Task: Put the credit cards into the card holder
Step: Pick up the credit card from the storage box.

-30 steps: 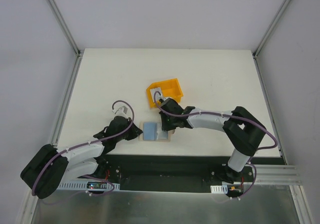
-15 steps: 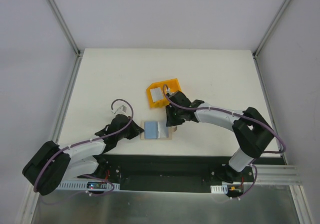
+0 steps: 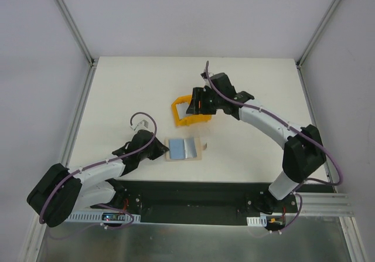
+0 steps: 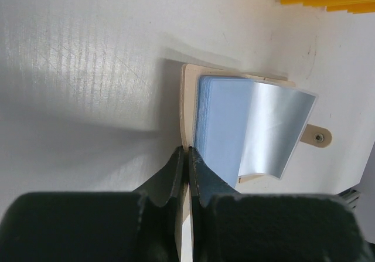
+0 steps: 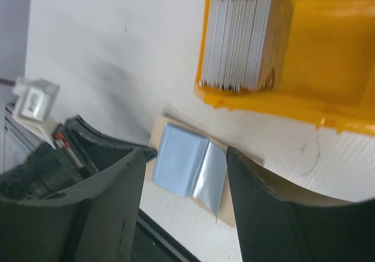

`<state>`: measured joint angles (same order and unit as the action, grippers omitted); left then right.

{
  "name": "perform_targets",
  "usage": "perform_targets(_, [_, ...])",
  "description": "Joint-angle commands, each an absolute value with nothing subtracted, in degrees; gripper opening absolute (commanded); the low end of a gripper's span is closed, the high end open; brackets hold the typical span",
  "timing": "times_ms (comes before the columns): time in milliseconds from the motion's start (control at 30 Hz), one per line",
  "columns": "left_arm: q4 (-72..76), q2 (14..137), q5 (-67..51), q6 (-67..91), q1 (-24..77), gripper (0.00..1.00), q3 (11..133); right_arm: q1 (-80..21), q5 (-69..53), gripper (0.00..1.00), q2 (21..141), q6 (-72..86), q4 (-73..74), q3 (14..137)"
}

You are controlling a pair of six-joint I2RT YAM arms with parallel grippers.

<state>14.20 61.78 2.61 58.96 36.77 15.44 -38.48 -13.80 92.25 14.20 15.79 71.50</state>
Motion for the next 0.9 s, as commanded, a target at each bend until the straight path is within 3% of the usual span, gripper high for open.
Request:
perform_targets(0, [13.8,62.58,2.9,58.27,37.18,0.0,17.84,-36.04,-14.94,0.61,98.42,13.1,18.54,81.19])
perform_targets(167, [13.8,61.18,3.6,57.39,37.09,0.0,17.75,-34.72,-14.94,0.69,106.16,13.18,19.77,88.93])
perform_targets(300, [13.71,61.08,4.22,57.13,37.18,0.0,17.75,-33.84,-16.69,0.69,112.75,13.54,21.8,95.09])
perform_targets(867, [13.62,59.15,5.71,55.37,37.09,0.0,17.05,-32.69,-21.53,0.72,122.08,13.27,19.16,97.56])
